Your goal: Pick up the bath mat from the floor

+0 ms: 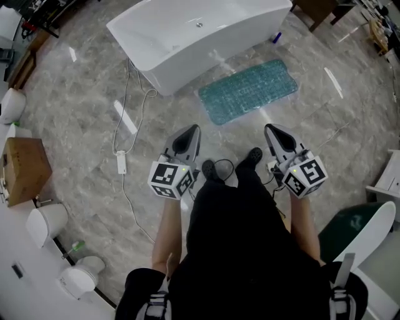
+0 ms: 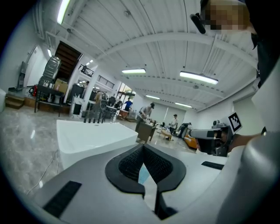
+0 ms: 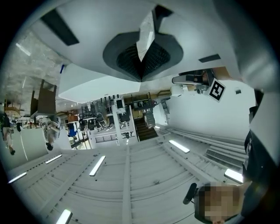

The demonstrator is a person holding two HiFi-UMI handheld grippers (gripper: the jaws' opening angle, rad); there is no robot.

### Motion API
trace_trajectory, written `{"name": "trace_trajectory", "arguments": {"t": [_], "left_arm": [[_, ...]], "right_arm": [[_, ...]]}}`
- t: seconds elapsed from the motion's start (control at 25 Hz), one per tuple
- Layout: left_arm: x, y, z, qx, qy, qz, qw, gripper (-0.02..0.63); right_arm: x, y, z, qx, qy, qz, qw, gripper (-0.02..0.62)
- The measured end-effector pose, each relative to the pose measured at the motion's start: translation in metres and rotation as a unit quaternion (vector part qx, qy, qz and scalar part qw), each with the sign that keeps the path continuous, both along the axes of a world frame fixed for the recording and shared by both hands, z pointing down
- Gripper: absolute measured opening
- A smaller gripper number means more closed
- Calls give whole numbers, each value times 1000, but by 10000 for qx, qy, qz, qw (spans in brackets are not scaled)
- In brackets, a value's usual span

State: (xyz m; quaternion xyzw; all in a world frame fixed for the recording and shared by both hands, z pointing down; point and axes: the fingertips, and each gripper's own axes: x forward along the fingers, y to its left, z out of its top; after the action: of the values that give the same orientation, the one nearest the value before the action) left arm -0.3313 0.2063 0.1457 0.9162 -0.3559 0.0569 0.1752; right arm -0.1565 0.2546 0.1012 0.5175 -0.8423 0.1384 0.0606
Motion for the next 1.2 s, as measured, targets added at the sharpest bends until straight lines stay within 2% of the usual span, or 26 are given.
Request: {"name": "trace_trajectory", "arguments": {"t": [0.24,0.48,0.64,0.88,1.08,1.2], "left_arm": [[12,-9,4,-29,-81,-21,10000,9],[37,-17,6,-96,-240,-264,9993,8],[83,-28,8,-148,-398,-477,9980,9],[166,-58,-19,266,-403,-1381,9892,9],[232,-70,-19,315,-767,-1620,9833,8],[257,-72,-17,276,-900,-1788,9794,9]], "right_arm": [[11,-10,1,9,109,-60,9999,12],[39,-31,0,183,-221,-381,9989,12],[84,-53,4,228,-239,-689,9971,12],[166,-83,-3,353,-529,-1350,9888,12],[239,-102,5,365,-729,-1684,9823,12],[276,-111,13,248,-776,-1746,9813,12]]}}
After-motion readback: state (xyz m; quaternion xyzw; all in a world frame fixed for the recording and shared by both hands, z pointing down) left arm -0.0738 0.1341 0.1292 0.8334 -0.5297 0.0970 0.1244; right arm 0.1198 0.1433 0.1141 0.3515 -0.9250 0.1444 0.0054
